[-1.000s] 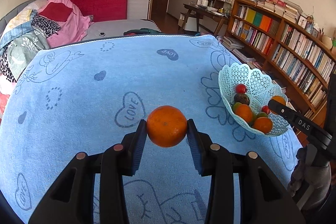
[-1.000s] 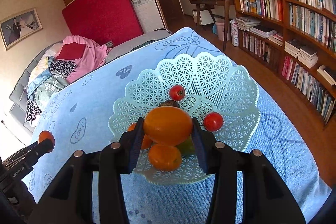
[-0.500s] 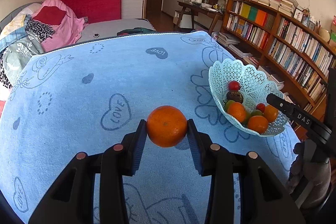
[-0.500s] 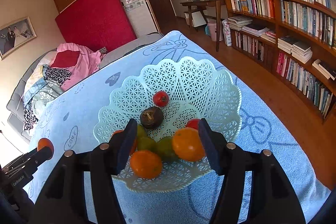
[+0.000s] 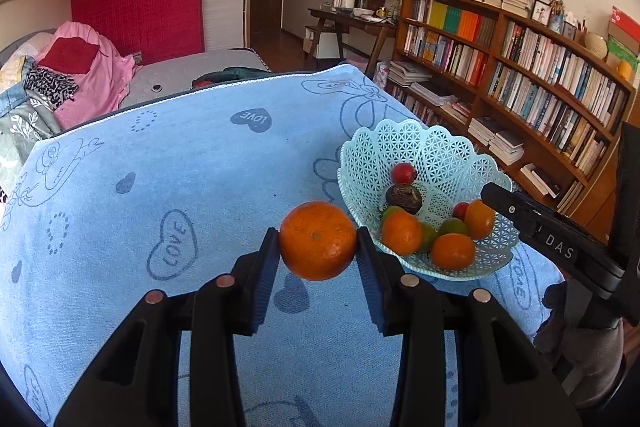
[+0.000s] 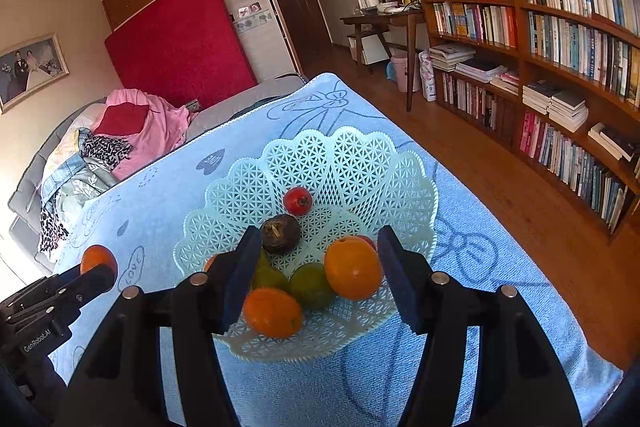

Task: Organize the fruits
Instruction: 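Open the right tool over the basket while the left lowers and releases its orange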

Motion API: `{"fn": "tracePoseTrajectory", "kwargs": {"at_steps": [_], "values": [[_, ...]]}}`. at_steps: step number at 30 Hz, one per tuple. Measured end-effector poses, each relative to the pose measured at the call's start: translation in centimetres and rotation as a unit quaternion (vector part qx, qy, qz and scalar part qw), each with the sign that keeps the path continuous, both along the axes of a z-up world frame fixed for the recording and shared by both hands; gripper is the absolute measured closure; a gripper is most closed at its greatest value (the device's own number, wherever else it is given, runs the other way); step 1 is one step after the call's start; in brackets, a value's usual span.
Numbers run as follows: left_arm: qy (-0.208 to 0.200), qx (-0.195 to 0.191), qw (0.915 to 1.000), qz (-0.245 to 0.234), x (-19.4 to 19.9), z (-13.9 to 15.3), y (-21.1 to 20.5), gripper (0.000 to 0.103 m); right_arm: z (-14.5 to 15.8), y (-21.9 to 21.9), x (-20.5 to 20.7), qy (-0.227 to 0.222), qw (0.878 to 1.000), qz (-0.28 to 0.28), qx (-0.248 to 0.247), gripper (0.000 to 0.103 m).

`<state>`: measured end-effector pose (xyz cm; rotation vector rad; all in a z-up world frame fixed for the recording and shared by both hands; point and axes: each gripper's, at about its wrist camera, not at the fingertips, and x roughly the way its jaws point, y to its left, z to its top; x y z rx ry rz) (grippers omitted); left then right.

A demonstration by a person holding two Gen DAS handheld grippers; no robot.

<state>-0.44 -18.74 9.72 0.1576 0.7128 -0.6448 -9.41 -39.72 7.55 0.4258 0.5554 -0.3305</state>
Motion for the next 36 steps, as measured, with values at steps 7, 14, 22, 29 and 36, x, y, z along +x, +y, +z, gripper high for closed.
{"fn": "tracePoseTrajectory", "kwargs": {"at_steps": [7,14,22,29,36], "values": [[-0.008,0.0,0.9997,-0.025,0.0,0.0,-2.9,0.064,0.0,-0.8,-0.7,-0.004,1.0,-0.018,-0.005,0.041],[-0.001,-0.006,0.9989,-0.045,0.1,-0.4,-5.4,0.064,0.0,-1.6,-0.9,-0.007,1.0,-0.028,-0.004,0.041],[0.005,0.001,0.998,-0.063,0.2,-1.2,-7.8,0.064,-0.2,-2.1,-1.2,-0.006,0.999,-0.035,0.001,0.041],[0.017,-0.008,0.9984,-0.054,0.7,-1.6,-7.6,0.044,-0.3,-2.2,-1.3,-0.005,0.999,-0.038,0.003,0.04],[0.012,-0.018,0.9992,-0.033,0.9,-1.0,-6.2,0.029,-0.2,-2.2,-1.6,-0.009,0.999,-0.039,0.003,0.034]]}}
